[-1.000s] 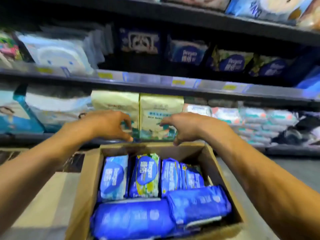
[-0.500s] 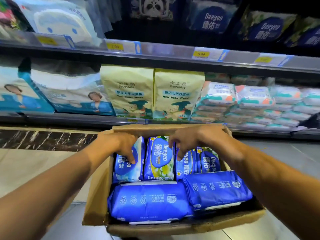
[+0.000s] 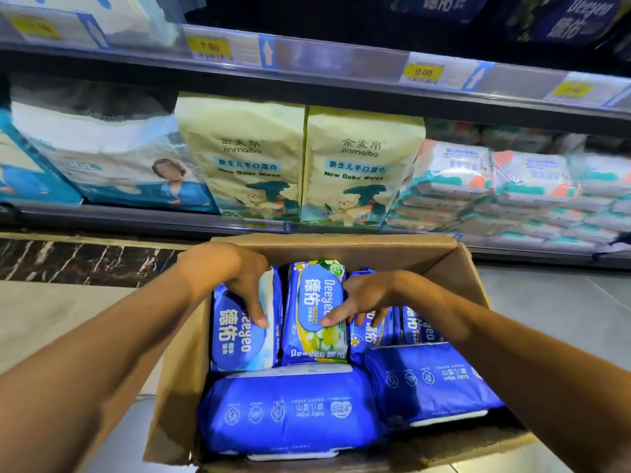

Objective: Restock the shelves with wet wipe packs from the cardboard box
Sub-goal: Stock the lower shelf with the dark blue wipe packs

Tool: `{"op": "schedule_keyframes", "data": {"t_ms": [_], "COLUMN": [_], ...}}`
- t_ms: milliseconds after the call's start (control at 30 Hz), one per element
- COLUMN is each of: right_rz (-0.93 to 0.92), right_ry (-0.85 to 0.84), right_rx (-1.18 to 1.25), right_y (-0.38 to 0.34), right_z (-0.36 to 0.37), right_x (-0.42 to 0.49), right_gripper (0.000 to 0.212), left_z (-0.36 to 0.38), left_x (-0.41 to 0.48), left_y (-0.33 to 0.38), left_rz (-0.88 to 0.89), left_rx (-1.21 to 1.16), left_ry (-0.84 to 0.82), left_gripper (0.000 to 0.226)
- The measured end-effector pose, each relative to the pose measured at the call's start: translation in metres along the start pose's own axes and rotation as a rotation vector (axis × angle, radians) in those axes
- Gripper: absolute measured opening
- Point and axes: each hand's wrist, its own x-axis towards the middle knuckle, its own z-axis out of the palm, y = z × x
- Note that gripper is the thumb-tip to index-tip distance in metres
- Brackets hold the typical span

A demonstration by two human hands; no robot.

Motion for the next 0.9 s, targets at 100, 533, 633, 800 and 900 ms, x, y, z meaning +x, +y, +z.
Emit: {"op": "schedule_keyframes", "data": {"t_ms": [100,533,633,800,900], "right_rz": [-0.015,-0.040,-0.032,0.046,0.037], "right_ry": [-0.026,0.047,0.087,0.177,0.233], "right_rx": [0.073,0.454,0.521,0.637,0.702], "right_y": [0.010,0.025,0.019,0.003,-0.005], "right_z": [0.005,0.033,0.040,0.054,0.059], "right_x": [0.007,0.029,0.028,0.026,0.011], "right_gripper": [0.046,0.098,0.089,0.100,0.099], "left_z": [-0.011,-0.004,-0.004,-0.004,0.008], "left_x": [-0.012,-0.007,-0.008,-0.024,-0.029], "left_y": [0.001,-0.015,-0.007,0.003,0.013], "left_rz": [0.024,0.187,0.230,0.164,0.145], "left_rx": [0.004,-0.154,-0.222,0.040,0.105], "left_ry": [0.028,-0.036,-0.150,0.015,0.138], "left_gripper": [0.077,0.074,0.062,0.066,0.079]}}
